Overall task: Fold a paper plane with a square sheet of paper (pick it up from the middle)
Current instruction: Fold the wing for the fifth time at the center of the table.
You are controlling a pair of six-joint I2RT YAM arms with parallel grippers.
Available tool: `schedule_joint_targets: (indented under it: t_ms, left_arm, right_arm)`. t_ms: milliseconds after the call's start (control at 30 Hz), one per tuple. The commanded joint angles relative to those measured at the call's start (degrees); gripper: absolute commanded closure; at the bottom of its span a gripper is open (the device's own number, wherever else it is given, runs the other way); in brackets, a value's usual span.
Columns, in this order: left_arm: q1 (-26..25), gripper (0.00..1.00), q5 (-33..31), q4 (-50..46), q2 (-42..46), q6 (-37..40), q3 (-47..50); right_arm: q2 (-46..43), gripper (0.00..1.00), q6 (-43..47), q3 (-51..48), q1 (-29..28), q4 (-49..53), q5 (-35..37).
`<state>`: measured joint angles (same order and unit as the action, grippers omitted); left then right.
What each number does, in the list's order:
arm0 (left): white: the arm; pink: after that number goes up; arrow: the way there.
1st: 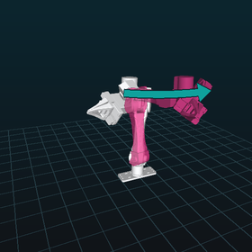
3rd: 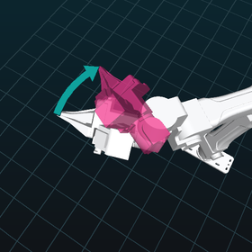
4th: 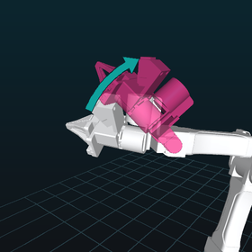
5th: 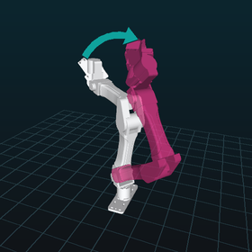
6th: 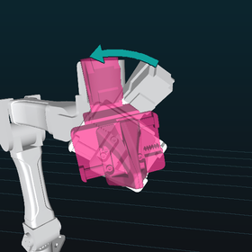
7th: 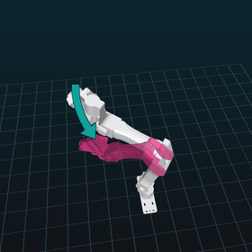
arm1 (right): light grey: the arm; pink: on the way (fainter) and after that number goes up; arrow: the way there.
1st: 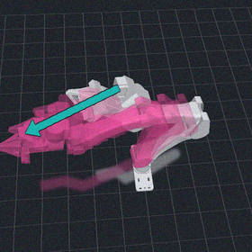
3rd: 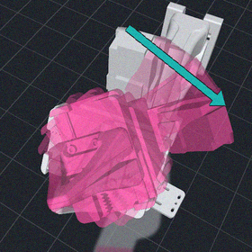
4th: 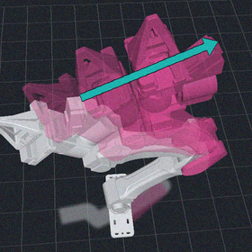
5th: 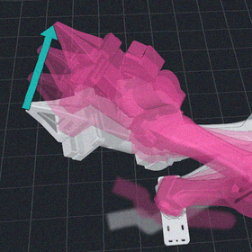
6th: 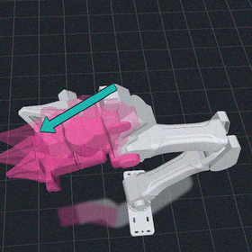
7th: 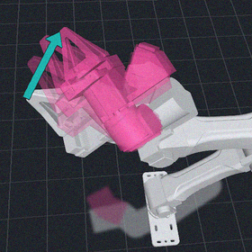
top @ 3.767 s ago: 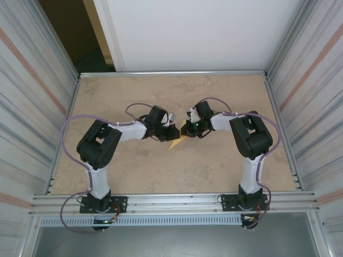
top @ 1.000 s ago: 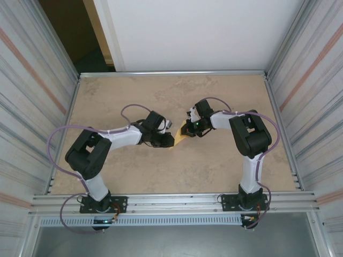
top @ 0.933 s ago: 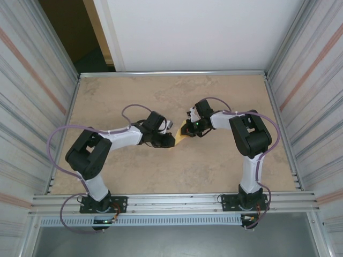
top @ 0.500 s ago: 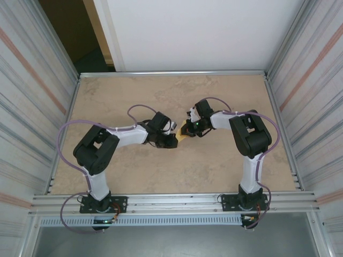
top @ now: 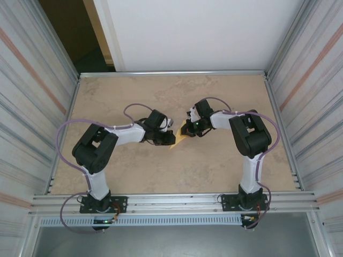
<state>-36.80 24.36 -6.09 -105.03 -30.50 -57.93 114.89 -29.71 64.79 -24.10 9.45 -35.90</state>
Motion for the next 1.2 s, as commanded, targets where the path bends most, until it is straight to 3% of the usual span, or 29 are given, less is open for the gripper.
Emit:
schedule_joint_targets:
  t_ms: [0,733,967,1167]
  left_arm:
    - [0.06,0.90,0.71,0.48,-0.84,-0.53,0.79]
    - [0.67,0.92,-1.62,-1.71,-3.09,-2.44,0.59]
    - [0.75,0.95,-1.38,-2.52,-3.86,-3.86,1.24]
    - [0.76,0.97,-1.24,-2.48,-3.91,-3.80,1.08]
  right_arm:
    - [5.64,0.95,1.02,-2.04,0.06,5.96,12.26]
    - [5.21,0.94,0.84,-2.00,-0.02,6.04,12.18]
    - [-4.20,0.88,0.73,0.96,-0.98,5.99,7.95]
    - [-7.22,0.90,-0.14,0.07,-4.82,6.27,8.13]
